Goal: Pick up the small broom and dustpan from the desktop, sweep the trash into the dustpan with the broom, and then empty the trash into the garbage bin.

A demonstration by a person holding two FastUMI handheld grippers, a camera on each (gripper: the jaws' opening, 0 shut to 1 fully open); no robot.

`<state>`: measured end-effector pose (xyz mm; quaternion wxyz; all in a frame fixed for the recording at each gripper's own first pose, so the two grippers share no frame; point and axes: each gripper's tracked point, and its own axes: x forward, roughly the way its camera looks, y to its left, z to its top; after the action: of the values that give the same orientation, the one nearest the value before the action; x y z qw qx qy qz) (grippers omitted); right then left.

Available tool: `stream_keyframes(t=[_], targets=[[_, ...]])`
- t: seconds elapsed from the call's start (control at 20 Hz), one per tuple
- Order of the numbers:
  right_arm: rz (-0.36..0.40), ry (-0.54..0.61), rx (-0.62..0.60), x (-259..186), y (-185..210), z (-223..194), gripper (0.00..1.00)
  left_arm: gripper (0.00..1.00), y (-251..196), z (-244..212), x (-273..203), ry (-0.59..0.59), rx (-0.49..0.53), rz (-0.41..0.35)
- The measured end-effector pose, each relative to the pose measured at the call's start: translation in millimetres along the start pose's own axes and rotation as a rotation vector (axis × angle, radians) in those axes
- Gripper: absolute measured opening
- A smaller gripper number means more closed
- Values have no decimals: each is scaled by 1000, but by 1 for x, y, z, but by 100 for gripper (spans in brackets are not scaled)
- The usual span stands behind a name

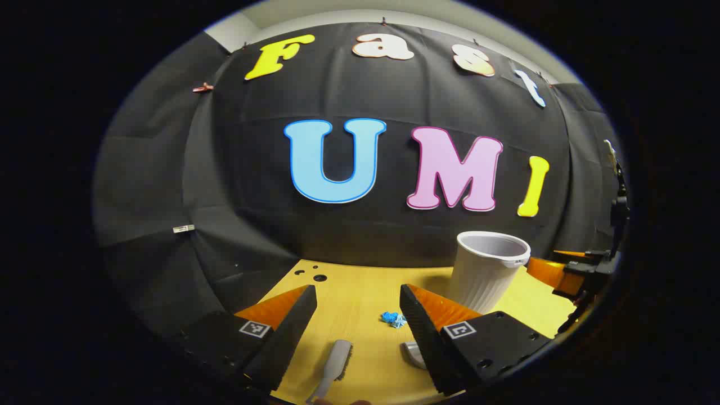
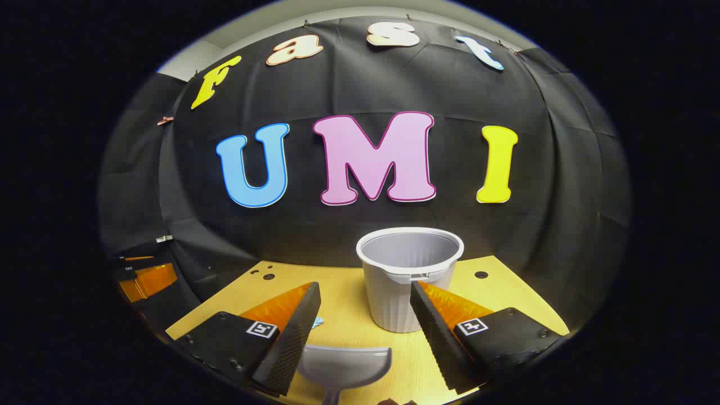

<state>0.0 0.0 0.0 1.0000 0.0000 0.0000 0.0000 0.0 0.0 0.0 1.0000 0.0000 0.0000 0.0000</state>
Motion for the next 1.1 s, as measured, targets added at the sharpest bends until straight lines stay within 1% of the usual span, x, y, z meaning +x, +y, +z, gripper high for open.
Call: stream_keyframes(t=[0.1, 0.25, 0.45, 0.85, 1.1], targets=[[-19, 11, 6, 2, 2, -4, 99, 96, -1, -5, 3, 4, 24, -27], [-31, 66, 36, 2, 3, -19, 99, 95, 1, -11, 6, 15, -8, -53], [-65, 65, 11, 0, 0, -19, 99, 96, 13, -21, 12, 36, -27, -44], [-66, 117, 31, 1, 8, -33, 99, 96, 26, -41, 16, 96, -12, -60], [-58, 151, 35, 3, 13, -43, 99, 96, 30, -63, 19, 180, 17, -72]])
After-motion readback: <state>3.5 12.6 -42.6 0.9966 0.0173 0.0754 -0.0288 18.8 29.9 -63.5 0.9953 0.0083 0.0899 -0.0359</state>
